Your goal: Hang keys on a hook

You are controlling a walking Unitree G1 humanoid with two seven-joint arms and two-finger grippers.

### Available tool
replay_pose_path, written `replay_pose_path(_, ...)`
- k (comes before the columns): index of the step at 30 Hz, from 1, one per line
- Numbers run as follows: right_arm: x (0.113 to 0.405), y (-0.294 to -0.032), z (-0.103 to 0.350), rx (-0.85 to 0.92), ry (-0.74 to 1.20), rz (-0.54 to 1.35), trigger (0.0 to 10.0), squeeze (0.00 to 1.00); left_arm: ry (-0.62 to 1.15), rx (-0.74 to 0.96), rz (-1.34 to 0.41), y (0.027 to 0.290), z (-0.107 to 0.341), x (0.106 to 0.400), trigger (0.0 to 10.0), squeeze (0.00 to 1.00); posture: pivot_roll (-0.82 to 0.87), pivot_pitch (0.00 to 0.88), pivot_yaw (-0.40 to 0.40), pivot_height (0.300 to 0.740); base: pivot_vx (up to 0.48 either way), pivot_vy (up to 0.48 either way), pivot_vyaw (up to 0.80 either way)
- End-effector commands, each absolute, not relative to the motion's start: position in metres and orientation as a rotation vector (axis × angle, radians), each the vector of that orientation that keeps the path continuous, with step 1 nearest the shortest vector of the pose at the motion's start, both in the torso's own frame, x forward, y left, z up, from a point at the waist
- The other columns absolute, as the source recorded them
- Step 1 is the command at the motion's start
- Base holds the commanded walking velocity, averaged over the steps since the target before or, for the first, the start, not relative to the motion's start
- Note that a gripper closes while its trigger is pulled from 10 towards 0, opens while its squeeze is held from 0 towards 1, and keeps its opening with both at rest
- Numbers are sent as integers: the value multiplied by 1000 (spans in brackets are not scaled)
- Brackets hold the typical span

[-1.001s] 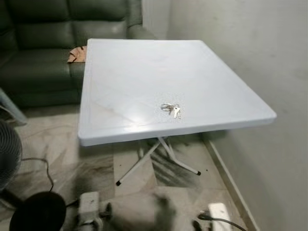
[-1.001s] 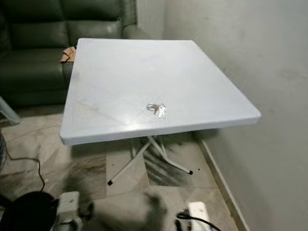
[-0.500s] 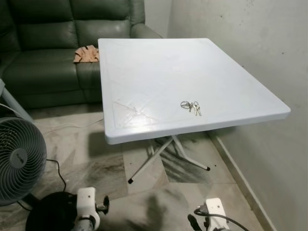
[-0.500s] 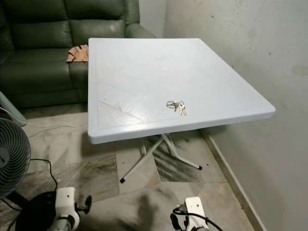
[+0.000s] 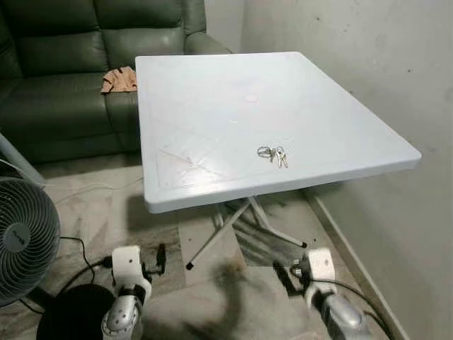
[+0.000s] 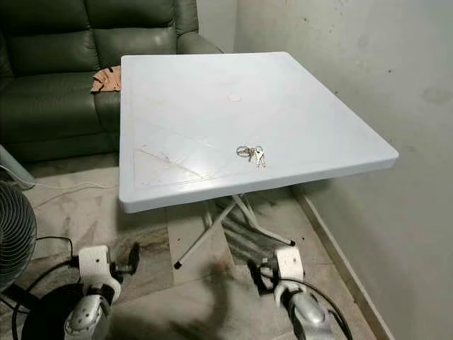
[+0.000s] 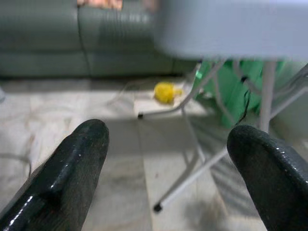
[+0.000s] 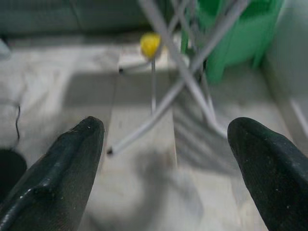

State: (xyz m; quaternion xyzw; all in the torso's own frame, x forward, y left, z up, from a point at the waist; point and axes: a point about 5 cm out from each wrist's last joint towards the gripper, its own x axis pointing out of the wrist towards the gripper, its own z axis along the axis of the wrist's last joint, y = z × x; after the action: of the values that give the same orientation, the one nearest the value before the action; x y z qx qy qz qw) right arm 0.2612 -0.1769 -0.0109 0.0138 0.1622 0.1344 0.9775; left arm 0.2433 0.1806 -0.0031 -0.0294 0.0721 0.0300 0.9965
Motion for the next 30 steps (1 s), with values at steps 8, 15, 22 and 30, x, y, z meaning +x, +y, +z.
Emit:
replay_pose_path(8, 283, -172, 27, 45, 94, 315, 10000, 0, -5, -5, -36, 166, 23, 238, 10000, 0, 1, 68, -41, 740, 0, 0, 0)
replay_pose_path(15, 299, -160, 64, 90, -77, 345, 10000, 0, -123, 14, -27, 168, 56, 241, 10000, 0, 4, 83, -39, 740, 0, 0, 0)
replay_pose_path(22, 311, -156, 87, 94, -149, 345, 10000, 0, -179, -17, 48, 182, 79, 249, 10000, 0, 7, 82, -40, 740, 0, 0, 0)
replay_pose_path(30, 310, -157, 89, 50, -126, 332, 10000, 0, -141, -81, 171, 204, 81, 246, 10000, 0, 3, 73, -38, 740, 0, 0, 0)
